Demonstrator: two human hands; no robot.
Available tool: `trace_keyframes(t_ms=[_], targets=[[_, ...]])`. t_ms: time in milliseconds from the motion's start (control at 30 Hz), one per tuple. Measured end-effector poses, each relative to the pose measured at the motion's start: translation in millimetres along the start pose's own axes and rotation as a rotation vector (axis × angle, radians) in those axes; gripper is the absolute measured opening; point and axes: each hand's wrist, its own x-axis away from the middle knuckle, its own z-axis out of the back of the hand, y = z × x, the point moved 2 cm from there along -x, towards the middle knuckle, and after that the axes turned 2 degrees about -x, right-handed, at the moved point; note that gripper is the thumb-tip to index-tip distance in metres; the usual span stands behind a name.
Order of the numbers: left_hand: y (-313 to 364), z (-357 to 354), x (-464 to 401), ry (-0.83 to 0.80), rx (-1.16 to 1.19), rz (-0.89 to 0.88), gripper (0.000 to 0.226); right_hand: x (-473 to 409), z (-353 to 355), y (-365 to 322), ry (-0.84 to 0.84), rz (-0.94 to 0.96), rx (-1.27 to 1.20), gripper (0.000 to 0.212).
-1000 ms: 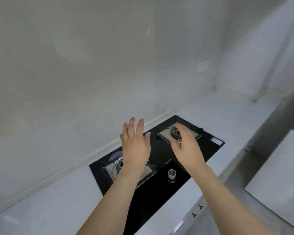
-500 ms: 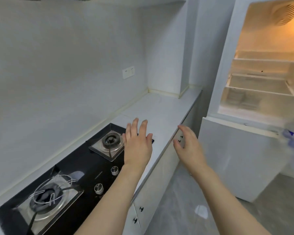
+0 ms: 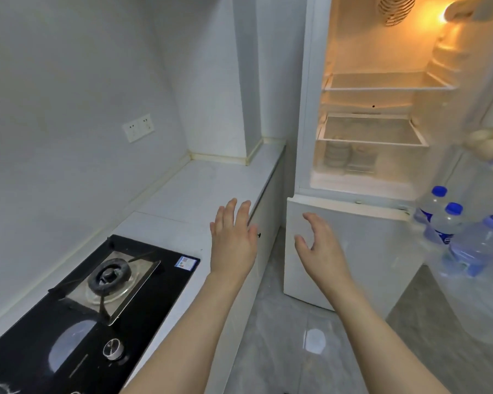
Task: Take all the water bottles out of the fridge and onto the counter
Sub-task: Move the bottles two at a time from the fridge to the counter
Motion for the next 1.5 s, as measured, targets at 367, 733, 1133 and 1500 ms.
trace_keyframes(t_ms=[367, 733, 1133, 1500], targets=[[66, -107, -164, -0.09, 0.18, -0.084, 0.047, -142, 58, 93, 0.094, -0.191, 0.122, 0.051], [165, -213, -231, -0.252, 0.256, -0.229, 0.046, -191, 155, 196, 0.207, -0.489, 0.331, 0.05], [302, -286, -246, -0.637, 0.314, -0.494, 0.042, -187, 215, 272, -0.031, -0.911, 0.521, 0.03], [359, -338, -227, -0.999, 0.241, -0.582, 0.051, -191, 211, 280, -0.102, -0.983, 0.539, 0.042]])
